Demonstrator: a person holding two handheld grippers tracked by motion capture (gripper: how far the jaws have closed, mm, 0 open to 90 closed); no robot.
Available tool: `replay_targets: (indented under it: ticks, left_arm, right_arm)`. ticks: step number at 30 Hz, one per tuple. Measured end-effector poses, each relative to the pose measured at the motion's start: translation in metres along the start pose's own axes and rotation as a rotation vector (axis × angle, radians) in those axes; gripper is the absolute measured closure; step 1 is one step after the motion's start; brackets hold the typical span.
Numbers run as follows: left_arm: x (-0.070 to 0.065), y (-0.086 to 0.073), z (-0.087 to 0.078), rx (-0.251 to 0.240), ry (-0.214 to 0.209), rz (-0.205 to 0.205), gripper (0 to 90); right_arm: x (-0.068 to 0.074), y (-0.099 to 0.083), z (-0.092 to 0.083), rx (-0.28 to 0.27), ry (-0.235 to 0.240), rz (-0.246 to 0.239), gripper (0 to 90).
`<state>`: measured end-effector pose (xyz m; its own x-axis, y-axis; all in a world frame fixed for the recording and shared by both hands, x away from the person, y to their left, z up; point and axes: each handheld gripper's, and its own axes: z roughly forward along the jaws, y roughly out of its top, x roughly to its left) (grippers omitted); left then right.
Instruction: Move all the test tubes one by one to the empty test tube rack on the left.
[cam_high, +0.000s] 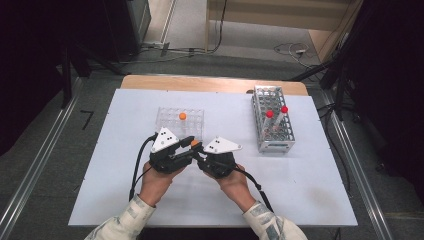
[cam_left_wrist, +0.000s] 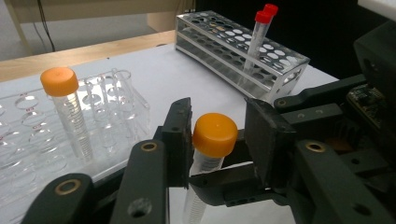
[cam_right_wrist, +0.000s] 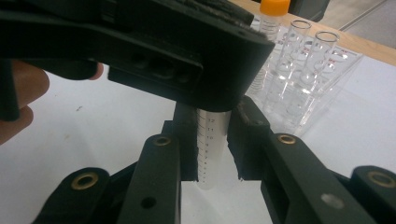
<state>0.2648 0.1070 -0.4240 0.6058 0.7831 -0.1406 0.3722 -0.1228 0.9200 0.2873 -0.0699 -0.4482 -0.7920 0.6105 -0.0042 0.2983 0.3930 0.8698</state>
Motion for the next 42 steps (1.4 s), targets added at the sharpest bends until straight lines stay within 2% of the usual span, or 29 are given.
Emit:
replay_targets:
  ticks: [8, 10, 12, 15, 21, 23, 24, 28, 32, 42]
  left_arm:
    - [0.001, 0.000, -0.001, -0.005, 0.002, -0.001, 69.8]
    - [0.002, 0.000, -0.001, -0.006, -0.003, -0.003, 70.0]
    - [0.003, 0.001, -0.001, -0.010, 0.000, -0.010, 70.0]
    - [0.007, 0.001, -0.003, -0.016, 0.009, -0.021, 70.0]
    - [0.013, 0.006, -0.010, -0.034, 0.018, -0.031, 70.1]
    - [0.015, 0.010, -0.013, -0.047, 0.026, -0.036, 70.1]
    - [0.017, 0.011, -0.015, -0.051, 0.029, -0.041, 70.1]
    - [0.026, 0.016, -0.020, -0.070, 0.047, -0.080, 70.1]
    - [0.035, 0.020, -0.024, -0.080, 0.066, -0.106, 70.1]
    - [0.049, 0.036, -0.026, -0.075, 0.128, -0.099, 70.2]
  right_arm:
    - [0.000, 0.001, -0.002, -0.003, -0.001, -0.007, 70.5]
    - [0.000, 0.001, -0.002, 0.007, 0.003, -0.002, 59.9]
    - [-0.001, 0.000, -0.003, 0.018, 0.014, -0.002, 54.3]
    - [-0.004, -0.002, -0.009, 0.027, 0.007, -0.014, 44.0]
    - [-0.023, -0.012, -0.028, 0.029, -0.019, 0.028, 36.7]
    - [-0.030, -0.016, -0.035, 0.040, -0.045, 0.027, 35.4]
    - [-0.033, -0.017, -0.038, 0.042, -0.056, 0.025, 34.7]
    - [-0.047, -0.023, -0.054, 0.030, -0.075, 0.070, 31.5]
    - [-0.058, -0.033, -0.066, 0.047, -0.105, 0.089, 28.5]
    - [-0.081, -0.055, -0.090, 0.062, -0.163, 0.141, 25.5]
